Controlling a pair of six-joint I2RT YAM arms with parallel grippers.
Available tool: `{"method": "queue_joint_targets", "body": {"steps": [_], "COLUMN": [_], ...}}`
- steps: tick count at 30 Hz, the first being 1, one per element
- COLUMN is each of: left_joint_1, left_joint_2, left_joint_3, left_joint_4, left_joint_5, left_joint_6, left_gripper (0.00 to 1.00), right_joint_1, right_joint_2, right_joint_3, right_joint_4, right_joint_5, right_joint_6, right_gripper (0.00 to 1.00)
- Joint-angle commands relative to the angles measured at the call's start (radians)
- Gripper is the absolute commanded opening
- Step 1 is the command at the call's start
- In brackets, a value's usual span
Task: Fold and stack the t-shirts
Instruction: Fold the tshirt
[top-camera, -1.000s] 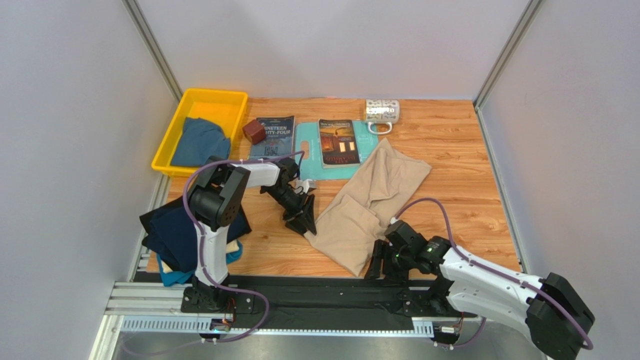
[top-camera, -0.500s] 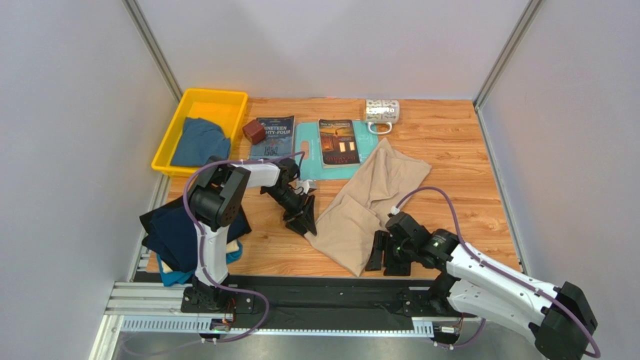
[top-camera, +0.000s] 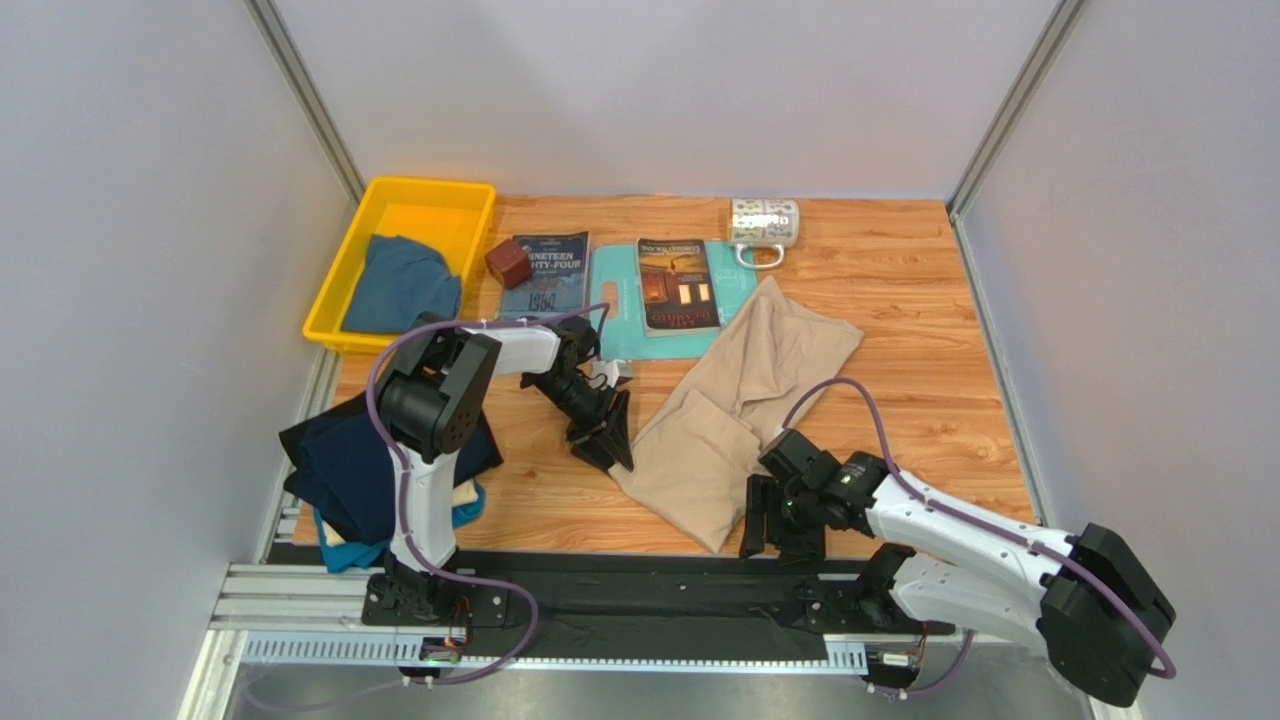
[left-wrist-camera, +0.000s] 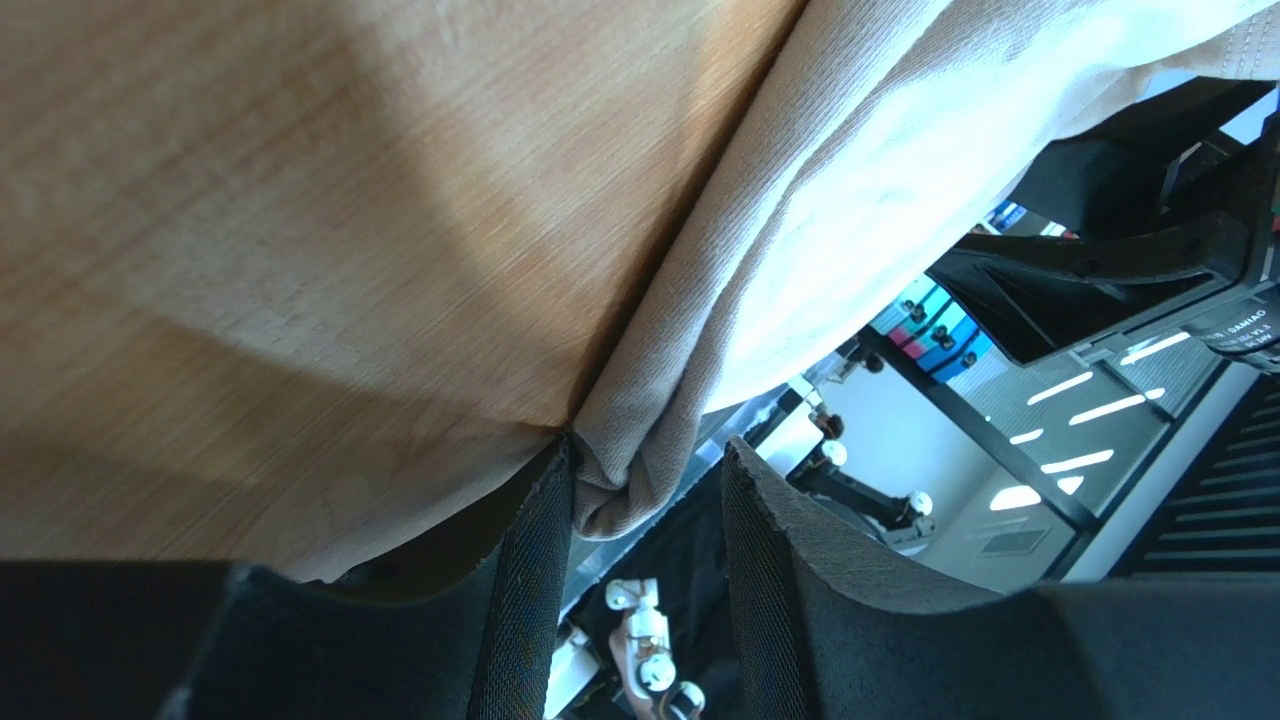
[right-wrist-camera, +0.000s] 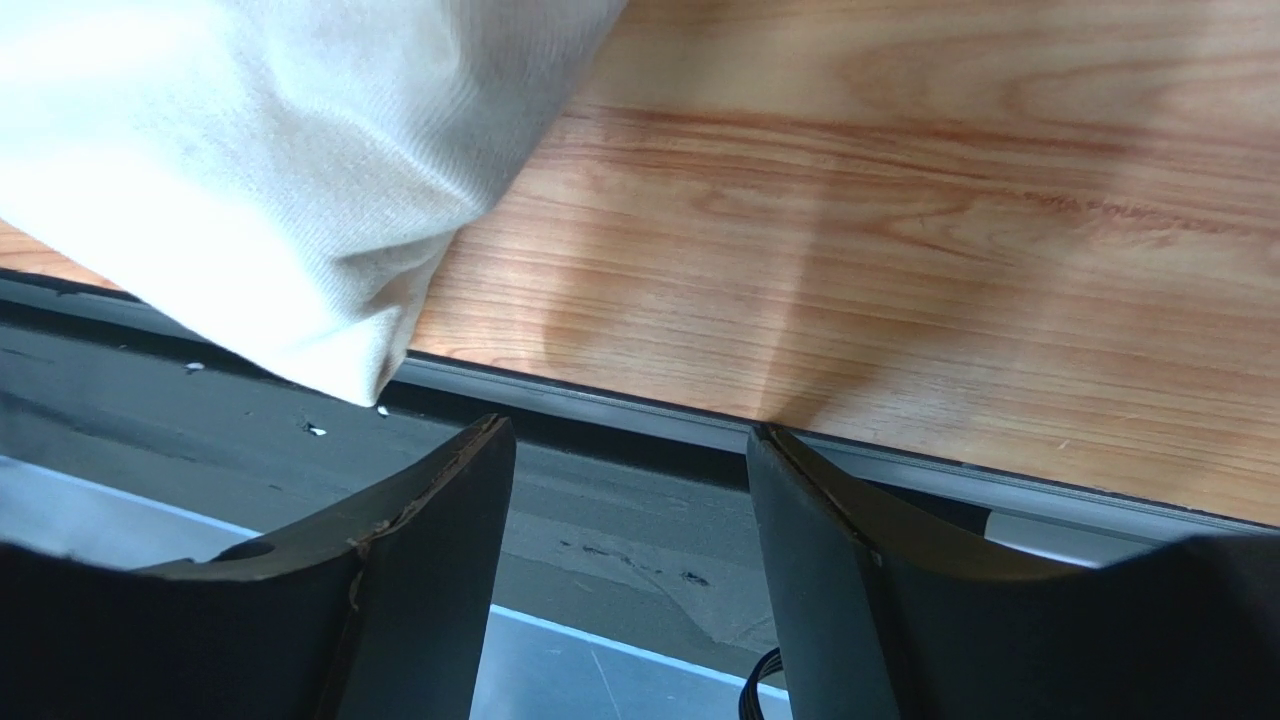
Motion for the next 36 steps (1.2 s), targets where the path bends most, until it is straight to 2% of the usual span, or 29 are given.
{"method": "queue_joint_targets", "body": {"steps": [1, 12, 18, 22, 29, 36], "left_joint_1": [-0.009, -0.009, -0.009, -0.011, -0.011, -0.011], "left_joint_2": [-0.006, 0.012, 0.015, 0.006, 0.012, 0.023], "left_joint_3": [-0.015, -0.018, -0.02, -0.03, -0.04, -0.032], "left_joint_4": [0.038, 0.039, 0.042, 0.045, 0.05, 0.053], "left_joint_5": [-0.059, -0.052, -0.051, -0.051, -0.049, -0.045], "left_joint_6": [0.028, 0.034, 0.034, 0.033, 0.033, 0.031], "left_gripper": [0.48, 0.48, 0.48, 0.48, 0.48, 0.48], "right_joint_1": [0.003, 0.0, 0.0, 0.002, -0.001, -0.004], "right_joint_2": [0.019, 0.03, 0.14, 0.225, 0.17, 0.245], "right_joint_3": [0.071, 0.108, 0.072, 0.123, 0.177, 0.124], "right_joint_4": [0.028, 0.025, 0.143, 0.172, 0.115, 0.178], "right_joint_5": [0.016, 0.011, -0.007, -0.033, -0.004, -0.044], "right_joint_6": [-0.05, -0.066, -0.071, -0.111, -0.139, -0.103], "right_gripper": [0.64, 0.64, 0.65, 0.65, 0.64, 0.64]}}
